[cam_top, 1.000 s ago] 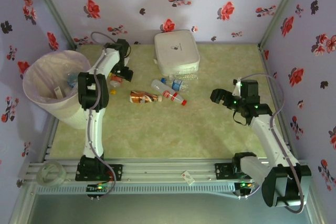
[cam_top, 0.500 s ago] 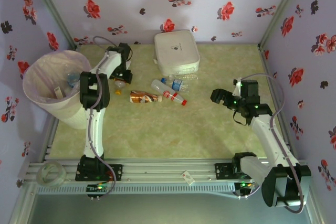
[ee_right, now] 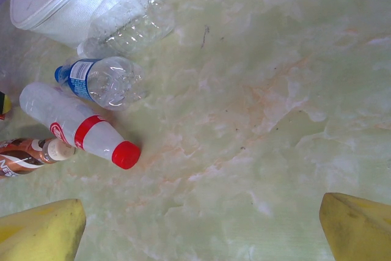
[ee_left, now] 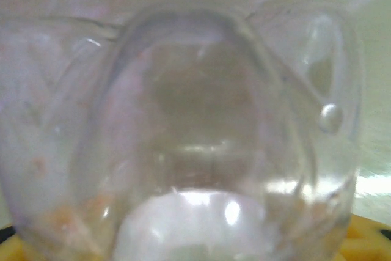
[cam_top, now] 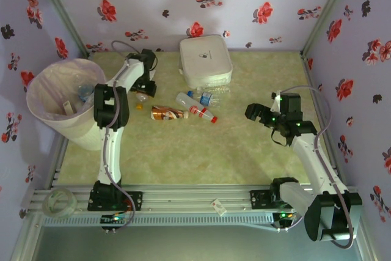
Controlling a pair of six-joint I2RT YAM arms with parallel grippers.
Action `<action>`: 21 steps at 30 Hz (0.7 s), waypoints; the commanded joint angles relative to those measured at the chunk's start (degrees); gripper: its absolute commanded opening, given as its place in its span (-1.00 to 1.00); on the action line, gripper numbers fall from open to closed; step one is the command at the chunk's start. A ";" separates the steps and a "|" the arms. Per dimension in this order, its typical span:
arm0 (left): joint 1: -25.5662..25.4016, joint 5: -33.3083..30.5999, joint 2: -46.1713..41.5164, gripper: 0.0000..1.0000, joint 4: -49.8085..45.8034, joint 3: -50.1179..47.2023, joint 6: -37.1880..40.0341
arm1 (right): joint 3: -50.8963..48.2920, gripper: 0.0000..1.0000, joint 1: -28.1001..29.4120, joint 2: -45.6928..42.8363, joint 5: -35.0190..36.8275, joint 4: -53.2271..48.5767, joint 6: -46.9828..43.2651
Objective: Put the plastic bottles in the bin
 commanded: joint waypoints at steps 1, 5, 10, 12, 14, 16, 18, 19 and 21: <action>-2.10 1.14 -5.70 -0.05 -3.76 5.26 -0.51 | -0.21 0.99 -0.39 -0.28 0.47 -0.02 -0.99; -4.23 1.70 -6.72 -0.12 -7.30 11.74 -0.38 | -0.21 0.98 -0.39 -0.32 0.47 0.14 -0.86; -6.53 2.06 -8.02 -0.26 -11.24 19.60 -0.54 | -0.25 0.98 -0.39 -0.31 0.36 0.14 -0.81; -7.00 2.06 -9.13 -0.36 -12.17 21.61 -0.54 | -0.29 0.98 -0.39 -0.39 0.47 0.06 -0.80; -7.37 2.08 -10.73 -0.49 -12.43 22.54 -0.52 | -0.30 0.98 -0.39 -0.42 0.44 0.03 -0.90; -7.58 2.06 -12.83 -0.59 -12.70 23.16 -0.54 | -0.20 0.98 -0.39 -0.31 0.42 0.12 -0.90; -7.69 2.06 -14.77 -0.67 -12.95 23.60 -0.54 | -0.11 0.98 -0.39 -0.22 0.34 0.14 -0.91; -7.68 2.06 -15.83 -0.71 -13.26 23.78 -0.54 | -0.10 0.98 -0.39 -0.18 0.33 0.18 -0.90; -7.67 1.81 -17.73 -0.78 -13.98 24.28 -0.52 | 0.00 0.98 -0.39 -0.12 0.27 0.27 -0.90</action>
